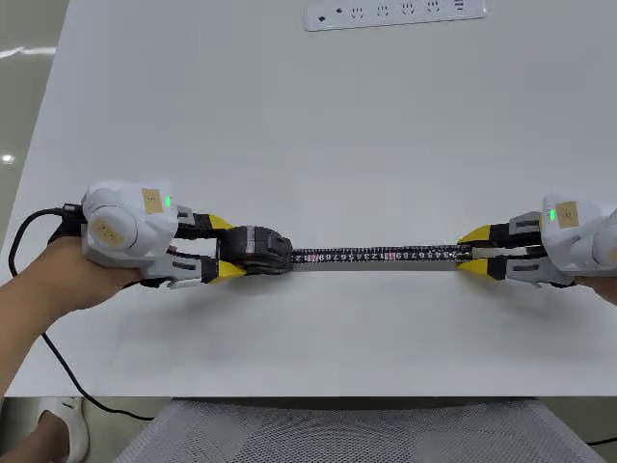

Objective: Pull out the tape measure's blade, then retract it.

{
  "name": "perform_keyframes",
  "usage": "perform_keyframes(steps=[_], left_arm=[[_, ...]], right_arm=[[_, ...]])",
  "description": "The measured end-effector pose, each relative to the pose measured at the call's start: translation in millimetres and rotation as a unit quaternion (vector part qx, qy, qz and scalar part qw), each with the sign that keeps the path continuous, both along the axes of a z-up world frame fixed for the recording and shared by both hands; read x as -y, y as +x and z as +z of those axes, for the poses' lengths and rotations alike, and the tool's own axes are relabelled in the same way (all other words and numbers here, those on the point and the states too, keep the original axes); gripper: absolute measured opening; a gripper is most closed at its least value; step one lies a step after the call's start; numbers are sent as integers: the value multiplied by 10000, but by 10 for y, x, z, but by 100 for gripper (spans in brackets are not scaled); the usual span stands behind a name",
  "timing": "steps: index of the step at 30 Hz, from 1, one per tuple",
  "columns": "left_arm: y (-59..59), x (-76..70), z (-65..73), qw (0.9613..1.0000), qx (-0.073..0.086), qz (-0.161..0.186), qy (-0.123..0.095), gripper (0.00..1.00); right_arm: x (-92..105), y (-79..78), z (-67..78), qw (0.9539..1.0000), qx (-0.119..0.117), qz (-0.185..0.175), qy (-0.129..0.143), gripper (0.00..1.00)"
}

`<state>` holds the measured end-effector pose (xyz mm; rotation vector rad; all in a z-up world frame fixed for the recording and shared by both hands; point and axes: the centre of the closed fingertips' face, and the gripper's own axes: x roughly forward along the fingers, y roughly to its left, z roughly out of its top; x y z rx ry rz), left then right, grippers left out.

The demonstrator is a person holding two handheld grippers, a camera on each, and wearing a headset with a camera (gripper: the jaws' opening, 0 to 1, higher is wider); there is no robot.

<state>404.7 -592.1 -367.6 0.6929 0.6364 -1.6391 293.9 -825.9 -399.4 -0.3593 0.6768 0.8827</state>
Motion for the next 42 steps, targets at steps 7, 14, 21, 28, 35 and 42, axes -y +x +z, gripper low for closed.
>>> perform_keyframes(steps=[7, 14, 21, 28, 35, 42], left_arm=[[-4, 6, 4, 10000, -4, -18, -2, 27], [-6, -4, -2, 10000, 4, -20, -8, 27], [-14, 6, -1, 10000, -1, 3, -18, 28], [-13, 22, -8, 10000, 1, 30, 13, 28], [-6, 13, -10, 9999, -13, 121, 39, 29], [-10, 13, -9, 9999, -25, 136, 83, 29]], right_arm=[[72, -35, -5, 10000, -29, -13, -56, 12], [134, -43, -2, 9999, -39, -104, -44, 12], [139, -62, -2, 9997, -67, -218, 14, 12], [109, -68, -14, 9998, -133, -128, 57, 13], [103, -60, -23, 9996, -196, -179, 66, 14], [91, -51, -26, 9996, -213, -172, 74, 14]])
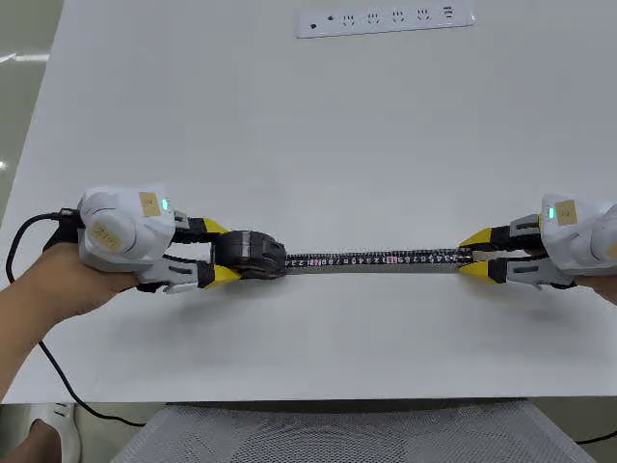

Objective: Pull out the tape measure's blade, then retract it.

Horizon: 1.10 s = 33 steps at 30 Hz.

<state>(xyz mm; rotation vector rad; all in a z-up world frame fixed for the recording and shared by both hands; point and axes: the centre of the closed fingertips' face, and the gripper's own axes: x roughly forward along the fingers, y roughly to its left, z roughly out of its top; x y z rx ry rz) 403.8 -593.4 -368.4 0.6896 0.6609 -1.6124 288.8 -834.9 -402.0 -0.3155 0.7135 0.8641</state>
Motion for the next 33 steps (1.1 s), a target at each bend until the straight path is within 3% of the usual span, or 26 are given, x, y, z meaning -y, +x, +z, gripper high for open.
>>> perform_keyframes(steps=[9, 12, 19, 25, 29, 30, 32, 33], left_arm=[[3, 4, 6, 9999, -55, 100, -1, 30], [-1, 5, 14, 10000, 26, 53, 10, 30], [-9, 19, 33, 9999, -3, 101, -40, 33], [-18, 2, 31, 9999, -23, 132, 13, 41], [-3, -7, 47, 9997, -37, 239, 14, 49], [-1, -12, 51, 9996, -53, 278, 13, 51], [7, -18, 58, 9995, -46, 325, 8, 55], [2, -13, 77, 9990, -126, 426, -31, 57]], right_arm=[[-17, 5, -9, 10000, -21, 51, -27, 15], [-49, -19, -11, 9999, -58, 123, -56, 17], [-79, -18, 6, 10000, -53, 82, -18, 26], [-93, -39, 40, 9999, -108, 20, 76, 33], [-63, -51, 40, 9997, -218, -129, 73, 41], [-43, -41, 48, 9998, -157, -144, -2, 41], [-53, -70, 51, 9993, -297, -230, 72, 44], [-48, -66, 53, 9993, -280, -235, 42, 46]])
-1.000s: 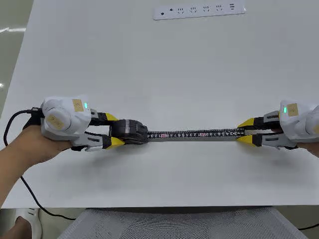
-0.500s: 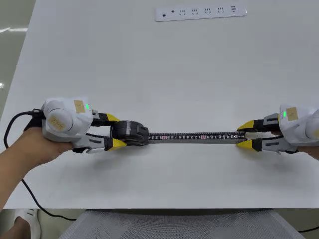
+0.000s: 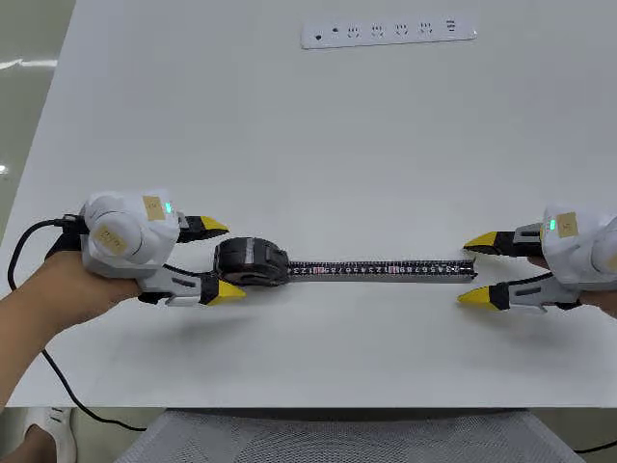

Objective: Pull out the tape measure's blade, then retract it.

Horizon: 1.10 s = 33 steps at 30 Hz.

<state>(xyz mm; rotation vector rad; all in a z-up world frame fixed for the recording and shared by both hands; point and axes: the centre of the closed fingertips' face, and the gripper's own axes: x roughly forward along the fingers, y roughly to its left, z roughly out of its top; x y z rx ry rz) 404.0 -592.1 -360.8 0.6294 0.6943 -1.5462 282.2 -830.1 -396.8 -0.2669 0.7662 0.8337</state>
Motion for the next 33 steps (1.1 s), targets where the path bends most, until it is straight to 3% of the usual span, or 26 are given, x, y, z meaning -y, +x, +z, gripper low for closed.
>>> perform_keyframes(steps=[1, 2, 4, 18, 29, 33], left_arm=[[-10, 26, 27, 9997, -130, 150, -109, 61], [0, 17, 46, 9997, -117, 169, -109, 66], [-12, 2, 58, 9999, -38, 105, -96, 65], [-42, -39, 191, 9981, -164, 490, -338, 73], [-74, -176, 228, 9938, -260, 958, -507, 80], [-94, -240, 275, 9897, -356, 1243, -617, 83]], right_arm=[[5, -4, 1, 10000, -6, -16, -12, 48], [5, -4, 8, 10000, -22, -66, 4, 50], [9, 2, 26, 9999, 0, -144, 15, 52], [8, 3, 183, 9991, 132, -395, -9, 64], [54, -52, 231, 9976, 135, -681, -42, 75], [78, -84, 248, 9964, 97, -845, -36, 79]])
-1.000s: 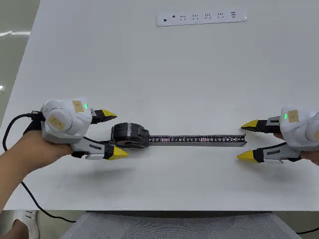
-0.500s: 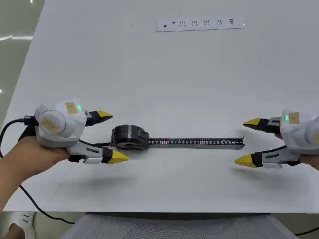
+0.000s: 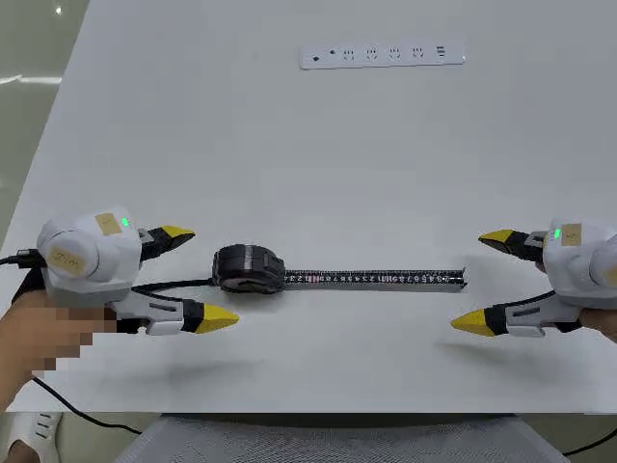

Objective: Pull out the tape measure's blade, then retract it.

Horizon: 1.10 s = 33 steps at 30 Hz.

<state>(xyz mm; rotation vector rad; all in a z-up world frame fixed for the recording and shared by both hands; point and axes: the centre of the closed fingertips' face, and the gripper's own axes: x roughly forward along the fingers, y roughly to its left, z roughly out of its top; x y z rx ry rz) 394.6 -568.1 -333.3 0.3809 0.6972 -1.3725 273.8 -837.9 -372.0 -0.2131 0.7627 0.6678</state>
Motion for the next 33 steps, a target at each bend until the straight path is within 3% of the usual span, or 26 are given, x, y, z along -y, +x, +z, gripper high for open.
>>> perform_keyframes(steps=[6, 8, 11, 18, 33], left_arm=[[-68, -133, 20, 9997, -45, 245, -31, 87], [-69, -177, 31, 9994, -61, 328, -57, 87], [-37, -233, 51, 9986, -99, 517, -106, 87], [-47, -339, 104, 9973, -25, 718, -152, 89], [-220, -597, 197, 9926, 117, 1202, -158, 89]], right_arm=[[13, -37, 45, 9998, 19, -201, 12, 82], [14, -55, 60, 9992, -32, -371, 139, 82], [34, -89, 78, 9989, -23, -460, 119, 82], [77, -200, 193, 9974, 1, -719, 61, 83], [186, -469, 365, 9926, 54, -1212, 19, 85]])
